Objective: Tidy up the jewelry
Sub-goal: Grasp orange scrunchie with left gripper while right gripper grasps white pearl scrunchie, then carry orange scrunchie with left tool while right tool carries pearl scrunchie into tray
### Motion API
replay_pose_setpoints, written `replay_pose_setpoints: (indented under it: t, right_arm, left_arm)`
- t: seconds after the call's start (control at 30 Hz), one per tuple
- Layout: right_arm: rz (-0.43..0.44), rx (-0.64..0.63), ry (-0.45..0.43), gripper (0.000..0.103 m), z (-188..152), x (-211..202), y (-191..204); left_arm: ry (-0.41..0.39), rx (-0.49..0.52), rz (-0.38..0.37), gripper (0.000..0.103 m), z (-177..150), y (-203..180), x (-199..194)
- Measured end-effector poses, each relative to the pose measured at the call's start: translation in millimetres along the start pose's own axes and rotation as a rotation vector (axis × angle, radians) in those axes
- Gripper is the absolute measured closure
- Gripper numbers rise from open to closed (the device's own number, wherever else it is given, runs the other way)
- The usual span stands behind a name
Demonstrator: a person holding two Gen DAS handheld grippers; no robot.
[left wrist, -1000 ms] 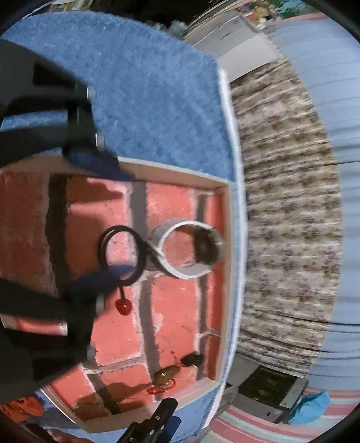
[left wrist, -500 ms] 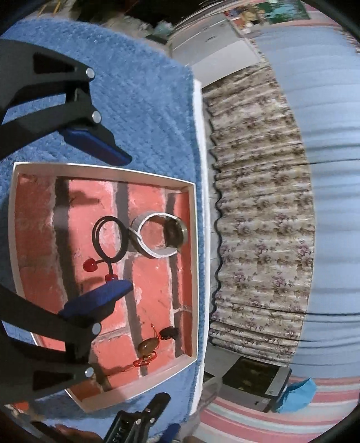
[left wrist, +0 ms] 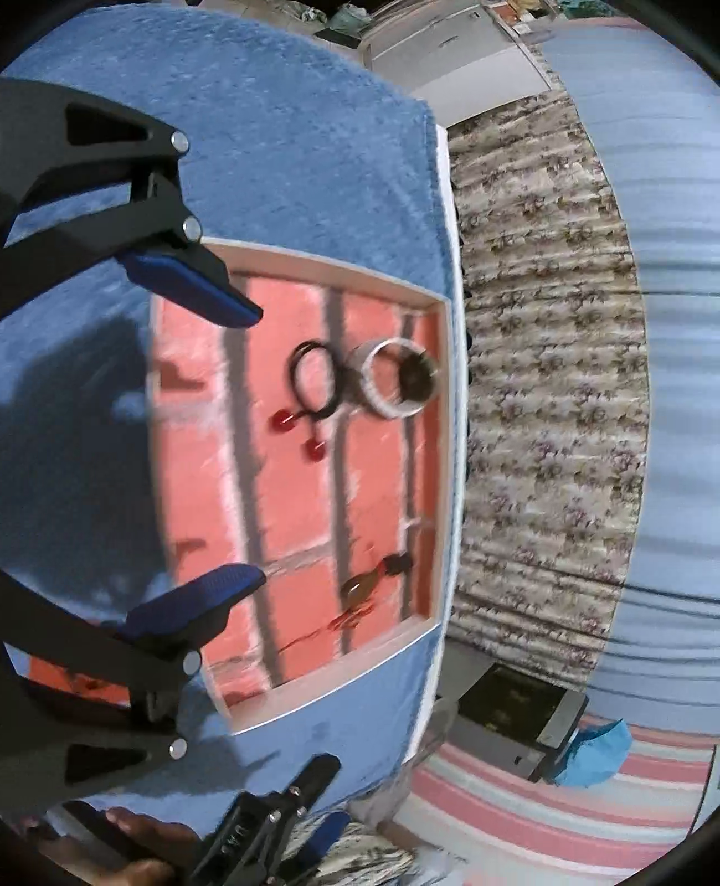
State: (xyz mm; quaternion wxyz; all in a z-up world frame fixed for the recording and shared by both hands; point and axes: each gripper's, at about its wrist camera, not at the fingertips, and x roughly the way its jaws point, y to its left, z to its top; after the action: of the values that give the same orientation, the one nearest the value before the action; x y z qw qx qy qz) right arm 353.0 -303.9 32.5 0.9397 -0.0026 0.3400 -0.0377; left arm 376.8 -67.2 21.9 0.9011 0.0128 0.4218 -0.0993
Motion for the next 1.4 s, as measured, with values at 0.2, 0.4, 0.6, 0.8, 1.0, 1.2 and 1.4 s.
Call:
replay_pose_setpoints:
  t: [0.2,0.4,0.6,0.8,1.0,1.2,1.4]
  right_arm:
    - [-0.033,0.014,-0.020,0.004,-33.4,-36.0,-30.9]
    - [-0.050,0.015,-0.006,0.005,-71.5,-63.2,-52.1]
    - [-0.051,0.013,0.056,0.005,-106.4,-68.7,-59.2]
    - [-0.019,0.050,0.140,0.014,-139.2,-65.3,-62.4]
    - [-0.011,0.020,0.208,0.031,-157.9,-53.2,-52.5]
    - [0.010,0.023,0.231,0.055,-162.3,-43.1,-49.2]
    - [0.020,0.006,0.222,0.090,-157.0,-39.7,-42.1]
  left_arm:
    - [-0.037,0.047,0.011,0.013,-32.8,-34.0,-16.3]
    - [-0.014,0.063,-0.061,0.013,-52.2,-58.3,-16.4]
    - [0.027,0.090,-0.075,0.013,-71.5,-80.5,-2.8]
    - [0.070,0.125,-0.079,0.014,-83.1,-89.7,15.8]
    - [0.115,0.143,-0.096,0.022,-84.1,-96.2,36.8]
    - [0.123,0.176,-0.113,0.044,-86.6,-104.6,46.0]
    - [0.110,0.211,-0.135,0.073,-85.8,-109.9,45.4]
